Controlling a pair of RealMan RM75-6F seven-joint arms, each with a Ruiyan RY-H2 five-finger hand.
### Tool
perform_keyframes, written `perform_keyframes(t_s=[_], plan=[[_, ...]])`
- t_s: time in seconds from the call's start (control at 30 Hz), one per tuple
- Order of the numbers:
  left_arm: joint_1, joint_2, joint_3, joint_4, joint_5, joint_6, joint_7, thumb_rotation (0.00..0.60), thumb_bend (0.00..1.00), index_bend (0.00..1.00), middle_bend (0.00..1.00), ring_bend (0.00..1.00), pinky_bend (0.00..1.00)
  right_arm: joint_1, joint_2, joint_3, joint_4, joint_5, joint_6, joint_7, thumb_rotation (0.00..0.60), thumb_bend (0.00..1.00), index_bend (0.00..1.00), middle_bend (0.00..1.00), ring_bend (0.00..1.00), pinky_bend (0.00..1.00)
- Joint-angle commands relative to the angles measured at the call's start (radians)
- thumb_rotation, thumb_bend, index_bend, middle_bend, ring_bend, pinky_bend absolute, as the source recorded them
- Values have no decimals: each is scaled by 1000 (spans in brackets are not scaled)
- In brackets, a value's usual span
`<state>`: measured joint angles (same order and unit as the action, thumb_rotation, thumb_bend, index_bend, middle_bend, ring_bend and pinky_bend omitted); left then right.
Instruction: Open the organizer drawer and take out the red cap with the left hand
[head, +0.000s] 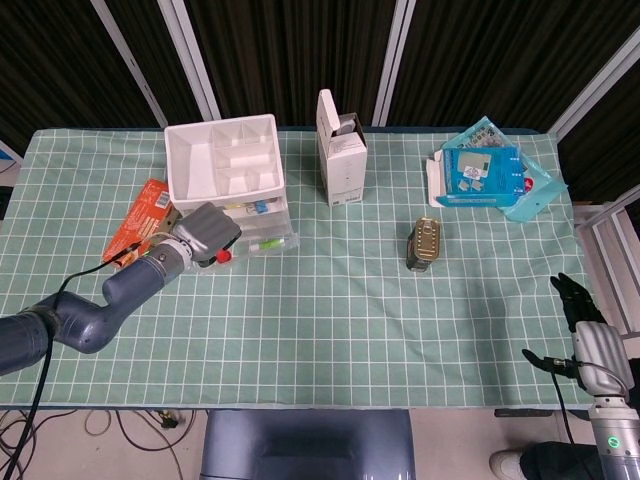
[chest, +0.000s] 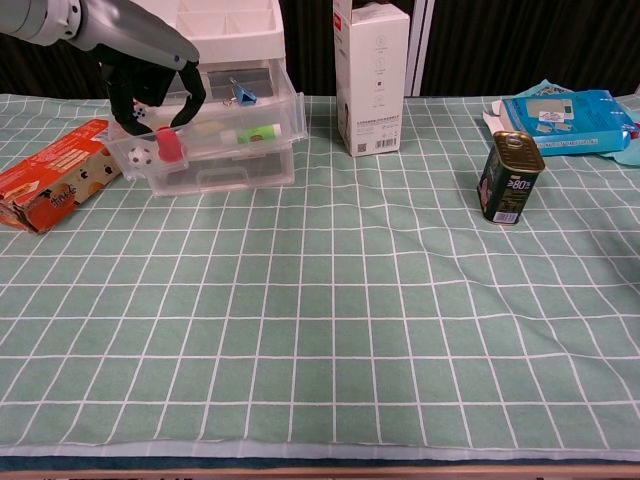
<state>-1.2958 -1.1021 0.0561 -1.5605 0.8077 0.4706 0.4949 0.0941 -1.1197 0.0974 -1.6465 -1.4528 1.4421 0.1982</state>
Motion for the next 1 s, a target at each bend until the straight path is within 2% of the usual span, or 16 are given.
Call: perform_keyframes(t_s=[0.03, 0.4, 1.0], plan=[[-19, 0, 19, -7, -26, 5, 12, 600, 318, 514, 1000, 1000, 1000, 0, 0, 0, 1, -2, 1, 3, 600, 56, 0, 0, 0, 218], [-47, -11, 54, -16, -67, 34, 24, 600, 321, 531, 1000, 1000, 1000, 0, 1, -2, 2, -4, -1, 10, 600, 56, 0, 0, 0, 218], [-58, 5, 63, -29, -69, 70, 5, 600, 325, 569, 1000, 1000, 1000, 0, 2, -3, 2, -6, 0, 13, 600, 57, 0, 0, 0, 218]])
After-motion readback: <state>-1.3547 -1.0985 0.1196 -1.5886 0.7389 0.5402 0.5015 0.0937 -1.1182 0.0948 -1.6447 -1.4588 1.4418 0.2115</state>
